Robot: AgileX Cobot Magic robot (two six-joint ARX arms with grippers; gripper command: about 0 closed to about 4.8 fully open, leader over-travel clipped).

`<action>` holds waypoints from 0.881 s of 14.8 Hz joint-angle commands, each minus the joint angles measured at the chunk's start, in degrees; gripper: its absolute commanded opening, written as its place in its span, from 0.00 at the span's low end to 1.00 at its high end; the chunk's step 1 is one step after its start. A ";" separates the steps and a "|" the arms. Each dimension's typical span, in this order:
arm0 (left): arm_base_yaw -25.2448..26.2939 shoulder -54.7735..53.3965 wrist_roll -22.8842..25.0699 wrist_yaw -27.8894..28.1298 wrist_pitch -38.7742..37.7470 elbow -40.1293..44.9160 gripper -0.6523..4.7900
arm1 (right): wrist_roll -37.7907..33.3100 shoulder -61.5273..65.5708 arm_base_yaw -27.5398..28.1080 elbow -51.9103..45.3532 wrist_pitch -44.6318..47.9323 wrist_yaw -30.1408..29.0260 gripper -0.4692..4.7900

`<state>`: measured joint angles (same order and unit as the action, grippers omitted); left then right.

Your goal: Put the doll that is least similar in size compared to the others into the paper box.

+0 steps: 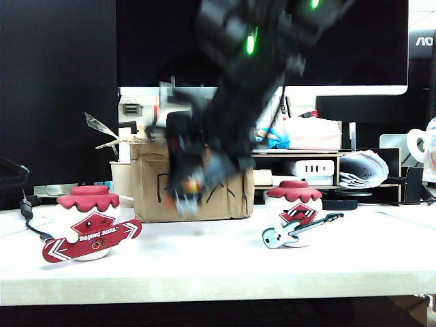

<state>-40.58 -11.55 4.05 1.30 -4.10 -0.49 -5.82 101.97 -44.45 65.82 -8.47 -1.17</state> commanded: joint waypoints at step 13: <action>0.15 0.00 0.02 -0.04 0.31 -0.04 0.11 | 1.40 -15.41 -1.64 0.31 10.73 3.56 0.09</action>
<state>-40.58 -11.51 4.05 1.30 -4.10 -0.49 -4.73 86.56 -47.20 65.87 -3.51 2.98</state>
